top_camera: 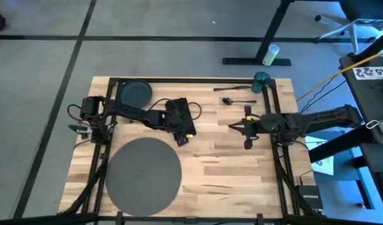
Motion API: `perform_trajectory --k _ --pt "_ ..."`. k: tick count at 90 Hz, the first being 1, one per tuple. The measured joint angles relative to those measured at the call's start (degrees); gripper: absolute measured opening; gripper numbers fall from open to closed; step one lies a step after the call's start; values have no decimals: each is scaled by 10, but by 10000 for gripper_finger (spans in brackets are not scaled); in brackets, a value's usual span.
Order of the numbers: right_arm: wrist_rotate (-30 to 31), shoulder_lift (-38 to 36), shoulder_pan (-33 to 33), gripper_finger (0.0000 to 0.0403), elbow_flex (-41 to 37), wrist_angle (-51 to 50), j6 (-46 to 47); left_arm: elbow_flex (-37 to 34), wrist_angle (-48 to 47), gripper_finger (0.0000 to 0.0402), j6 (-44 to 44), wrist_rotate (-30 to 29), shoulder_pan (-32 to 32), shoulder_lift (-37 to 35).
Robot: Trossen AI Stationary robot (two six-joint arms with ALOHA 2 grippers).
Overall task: Set table place
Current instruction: Move the black table napkin to the right of the green plate
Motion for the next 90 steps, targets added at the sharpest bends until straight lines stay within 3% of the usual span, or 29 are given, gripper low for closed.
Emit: perform_trajectory --k 19,43,90 --pt "38 1 37 0 -44 60 13 -30 -11 0 -25 0 5 0" --pt "60 1 55 0 -51 61 16 -62 -13 0 -58 -6 18 -3" --pt "61 1 55 0 -51 57 10 -65 -112 0 -40 -64 91 -67"
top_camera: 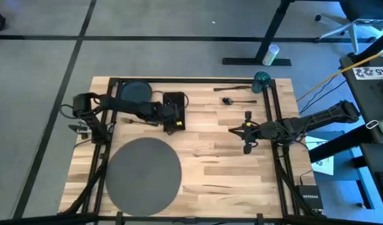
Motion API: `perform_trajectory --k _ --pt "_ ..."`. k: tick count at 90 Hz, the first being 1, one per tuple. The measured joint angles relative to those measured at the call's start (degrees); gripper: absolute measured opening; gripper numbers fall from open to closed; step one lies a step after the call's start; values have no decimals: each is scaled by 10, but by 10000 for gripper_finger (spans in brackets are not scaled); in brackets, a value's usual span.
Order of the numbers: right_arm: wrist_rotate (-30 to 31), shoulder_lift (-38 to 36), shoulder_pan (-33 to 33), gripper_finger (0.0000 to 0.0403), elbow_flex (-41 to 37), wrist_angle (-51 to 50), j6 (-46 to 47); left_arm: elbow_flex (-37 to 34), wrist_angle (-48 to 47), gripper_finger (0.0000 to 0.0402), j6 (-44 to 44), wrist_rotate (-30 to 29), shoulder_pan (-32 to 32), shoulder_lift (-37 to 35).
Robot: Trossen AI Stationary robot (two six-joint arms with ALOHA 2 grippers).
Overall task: Set table place
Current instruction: Move the black table napkin to the right of the green plate
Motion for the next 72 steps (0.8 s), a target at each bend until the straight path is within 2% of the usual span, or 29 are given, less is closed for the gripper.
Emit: perform_trajectory --k 19,38,72 --pt "0 0 0 0 0 -1 0 -1 12 0 14 1 30 -4" --pt "5 0 0 0 0 0 -1 -1 99 0 40 10 32 -1" --pt "6 0 0 0 0 1 -13 -2 104 0 44 14 59 0"
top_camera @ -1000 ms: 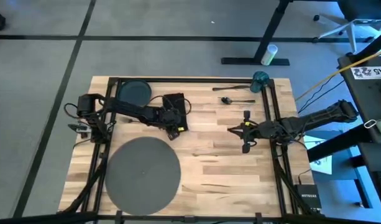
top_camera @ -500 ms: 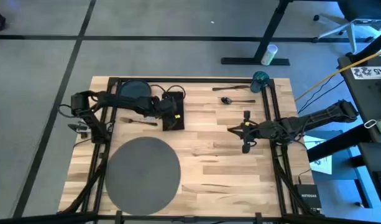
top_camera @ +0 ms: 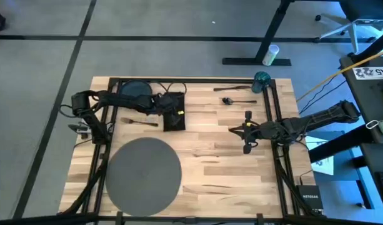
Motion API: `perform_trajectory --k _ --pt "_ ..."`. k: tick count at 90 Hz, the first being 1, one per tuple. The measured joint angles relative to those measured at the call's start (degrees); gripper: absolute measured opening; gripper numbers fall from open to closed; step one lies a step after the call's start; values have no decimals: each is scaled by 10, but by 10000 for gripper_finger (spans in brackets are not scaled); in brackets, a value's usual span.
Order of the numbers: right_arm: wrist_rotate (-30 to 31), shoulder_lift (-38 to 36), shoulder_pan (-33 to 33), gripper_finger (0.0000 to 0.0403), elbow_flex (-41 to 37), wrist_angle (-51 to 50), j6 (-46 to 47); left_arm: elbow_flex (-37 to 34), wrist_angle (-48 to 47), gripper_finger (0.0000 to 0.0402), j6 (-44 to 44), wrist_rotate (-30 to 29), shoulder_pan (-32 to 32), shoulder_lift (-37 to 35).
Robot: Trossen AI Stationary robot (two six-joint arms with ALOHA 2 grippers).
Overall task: Set table place
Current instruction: Move the black table napkin to the right of the green plate
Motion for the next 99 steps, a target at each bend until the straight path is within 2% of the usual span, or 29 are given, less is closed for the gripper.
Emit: perform_trajectory --k 25,99 --pt "0 0 0 0 0 1 -3 -35 70 0 2 17 6 0" --pt "0 0 -1 0 0 1 -5 -110 110 0 8 23 90 -1"
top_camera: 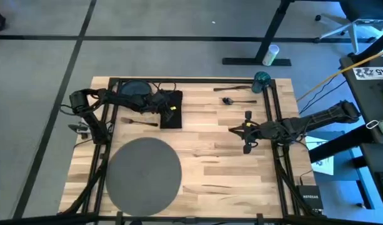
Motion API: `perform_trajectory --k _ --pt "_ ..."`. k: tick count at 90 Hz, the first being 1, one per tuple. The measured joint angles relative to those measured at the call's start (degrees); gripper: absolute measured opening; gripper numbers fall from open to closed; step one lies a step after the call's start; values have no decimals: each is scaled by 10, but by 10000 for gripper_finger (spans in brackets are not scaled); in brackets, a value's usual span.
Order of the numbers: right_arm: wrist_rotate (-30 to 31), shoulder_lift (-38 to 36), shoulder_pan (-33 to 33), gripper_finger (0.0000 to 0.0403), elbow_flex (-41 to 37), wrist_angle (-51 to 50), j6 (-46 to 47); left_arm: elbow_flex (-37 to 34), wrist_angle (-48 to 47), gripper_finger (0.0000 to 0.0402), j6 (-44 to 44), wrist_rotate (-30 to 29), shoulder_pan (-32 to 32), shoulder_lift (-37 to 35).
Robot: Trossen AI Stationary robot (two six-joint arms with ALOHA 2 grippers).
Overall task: Set table place
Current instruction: Move the black table napkin to the right of the green plate, then put the black fork on top of the black table napkin
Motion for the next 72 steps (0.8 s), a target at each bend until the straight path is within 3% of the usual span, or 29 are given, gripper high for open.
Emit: perform_trajectory --k 45,72 --pt "0 0 0 0 0 -3 0 -1 3 0 9 0 46 -2" --pt "4 0 0 0 0 -10 0 15 -43 0 23 0 -24 -107"
